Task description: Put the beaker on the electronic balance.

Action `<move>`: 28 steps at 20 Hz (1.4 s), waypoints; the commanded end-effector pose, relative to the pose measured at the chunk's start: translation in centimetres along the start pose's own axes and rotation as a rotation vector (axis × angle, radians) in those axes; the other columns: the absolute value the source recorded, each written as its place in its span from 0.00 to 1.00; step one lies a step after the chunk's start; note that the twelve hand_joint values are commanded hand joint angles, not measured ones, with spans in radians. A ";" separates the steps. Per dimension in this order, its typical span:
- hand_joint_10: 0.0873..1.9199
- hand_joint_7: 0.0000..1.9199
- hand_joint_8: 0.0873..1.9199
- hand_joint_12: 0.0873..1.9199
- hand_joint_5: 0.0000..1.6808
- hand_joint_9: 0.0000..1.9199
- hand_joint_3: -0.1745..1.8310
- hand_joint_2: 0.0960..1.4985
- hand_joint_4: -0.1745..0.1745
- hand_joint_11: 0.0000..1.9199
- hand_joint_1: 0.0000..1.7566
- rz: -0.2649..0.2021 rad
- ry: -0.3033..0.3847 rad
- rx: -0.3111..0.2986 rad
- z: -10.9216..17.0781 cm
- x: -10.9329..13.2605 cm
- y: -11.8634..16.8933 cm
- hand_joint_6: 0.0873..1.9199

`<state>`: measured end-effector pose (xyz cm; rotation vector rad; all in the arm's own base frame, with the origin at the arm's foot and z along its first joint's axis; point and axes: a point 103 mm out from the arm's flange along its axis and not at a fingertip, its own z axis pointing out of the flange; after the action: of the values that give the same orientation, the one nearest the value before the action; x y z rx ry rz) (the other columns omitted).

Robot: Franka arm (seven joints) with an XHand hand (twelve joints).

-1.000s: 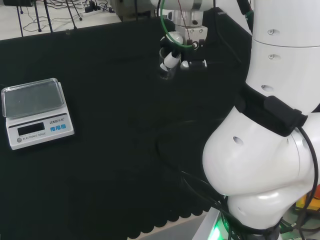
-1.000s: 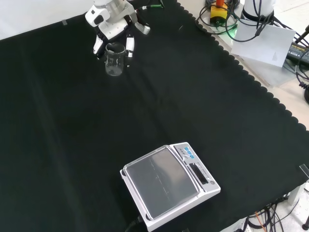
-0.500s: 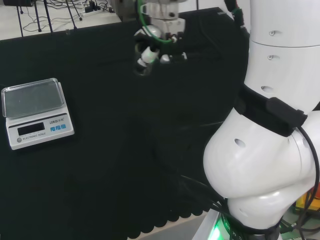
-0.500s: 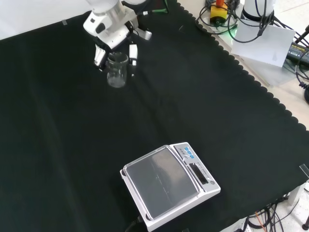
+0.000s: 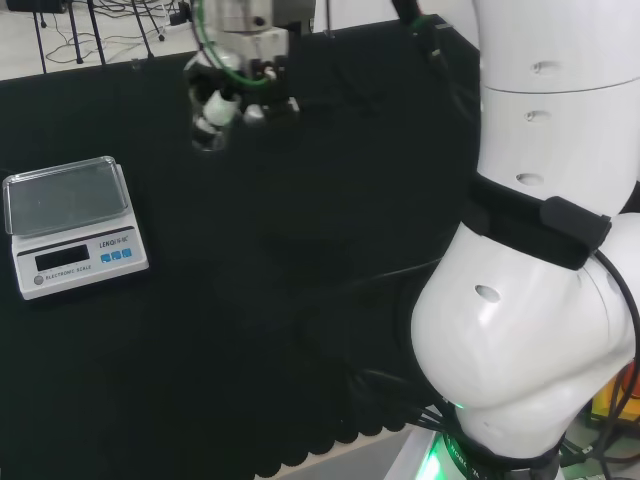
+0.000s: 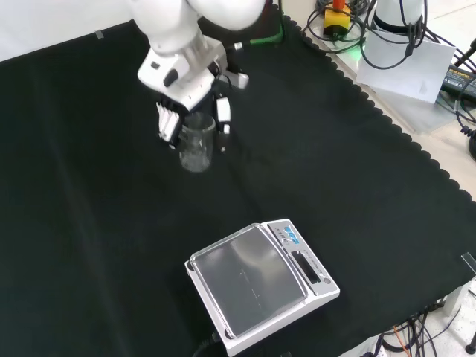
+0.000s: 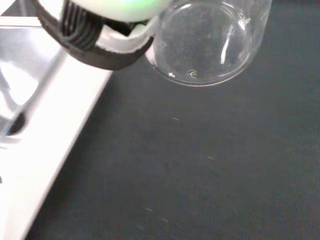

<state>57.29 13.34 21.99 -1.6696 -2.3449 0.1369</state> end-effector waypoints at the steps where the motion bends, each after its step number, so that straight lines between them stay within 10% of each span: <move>1: 0.63 0.42 0.81 0.44 0.44 0.57 0.52 0.46 0.14 0.66 0.78 -0.132 -0.035 0.056 1.3 10.8 4.4 0.75; 11: 0.63 0.42 0.81 0.44 0.45 0.58 0.53 0.45 0.14 0.66 0.79 -0.229 -0.042 0.109 3.3 17.5 8.3 0.74; 15: 0.65 0.45 0.78 0.44 0.47 0.59 0.49 0.52 0.42 0.66 0.69 -0.236 -0.035 0.141 4.8 18.0 9.4 0.73; 28: 0.65 0.46 0.78 0.45 0.47 0.59 0.48 0.53 0.43 0.66 0.68 -0.226 -0.042 0.190 7.1 17.5 10.6 0.73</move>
<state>60.15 33.65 16.02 -1.3300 -2.4471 0.3052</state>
